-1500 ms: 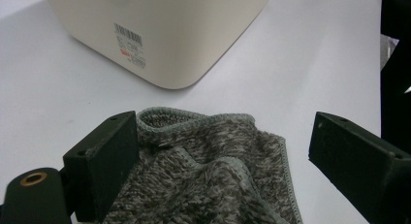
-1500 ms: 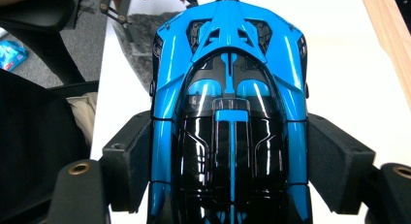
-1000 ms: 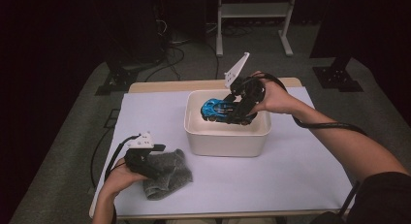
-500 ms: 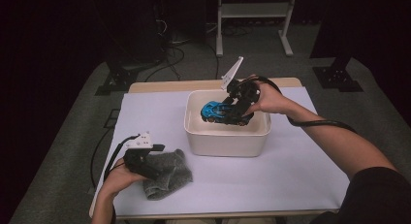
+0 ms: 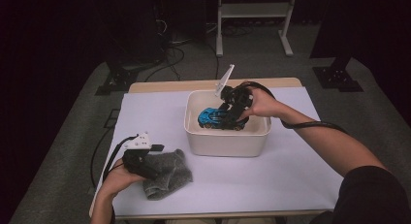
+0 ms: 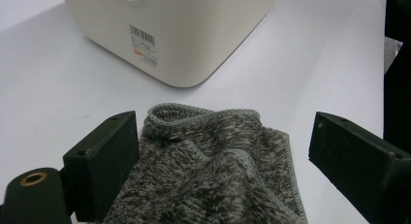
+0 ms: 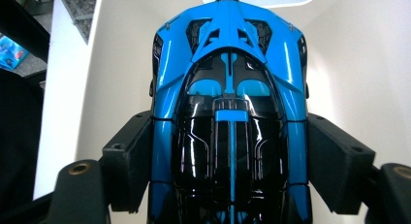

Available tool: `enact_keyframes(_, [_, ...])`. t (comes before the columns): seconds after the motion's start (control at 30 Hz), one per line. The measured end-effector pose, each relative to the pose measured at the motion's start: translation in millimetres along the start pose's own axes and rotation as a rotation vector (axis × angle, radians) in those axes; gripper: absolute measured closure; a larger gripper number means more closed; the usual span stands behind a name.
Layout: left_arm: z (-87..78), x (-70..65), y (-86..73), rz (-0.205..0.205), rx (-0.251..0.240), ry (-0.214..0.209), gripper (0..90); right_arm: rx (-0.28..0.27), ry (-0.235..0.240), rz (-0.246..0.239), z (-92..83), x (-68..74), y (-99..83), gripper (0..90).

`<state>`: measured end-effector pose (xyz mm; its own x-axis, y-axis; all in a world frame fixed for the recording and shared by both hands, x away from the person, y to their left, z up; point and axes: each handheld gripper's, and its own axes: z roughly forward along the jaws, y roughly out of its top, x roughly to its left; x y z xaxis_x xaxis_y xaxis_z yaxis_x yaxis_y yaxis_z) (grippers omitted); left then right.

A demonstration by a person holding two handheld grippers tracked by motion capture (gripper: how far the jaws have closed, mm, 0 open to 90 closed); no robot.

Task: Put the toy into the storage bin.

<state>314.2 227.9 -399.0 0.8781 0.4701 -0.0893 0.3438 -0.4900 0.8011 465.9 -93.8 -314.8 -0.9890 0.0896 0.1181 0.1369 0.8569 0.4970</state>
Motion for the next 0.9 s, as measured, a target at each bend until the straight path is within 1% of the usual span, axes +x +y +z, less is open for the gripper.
enact_keyframes(0.13, [-1.3,0.9,-0.8,-0.006,-0.008,-0.002,10.0,0.011,0.002,0.001,5.7,-1.1,1.9,25.1])
enact_keyframes(0.33, [-2.7,1.3,-0.8,-0.003,-0.012,-0.003,9.9,0.021,0.009,0.003,15.8,-1.4,5.0,25.1])
enact_keyframes(0.6, [-4.1,0.8,-0.6,-0.006,-0.018,-0.001,9.9,0.039,0.031,0.002,30.1,-2.3,6.8,25.1])
enact_keyframes(0.9, [-5.6,1.4,-1.1,-0.004,-0.023,0.0,9.9,0.047,0.047,0.021,39.7,-6.1,7.5,25.1])
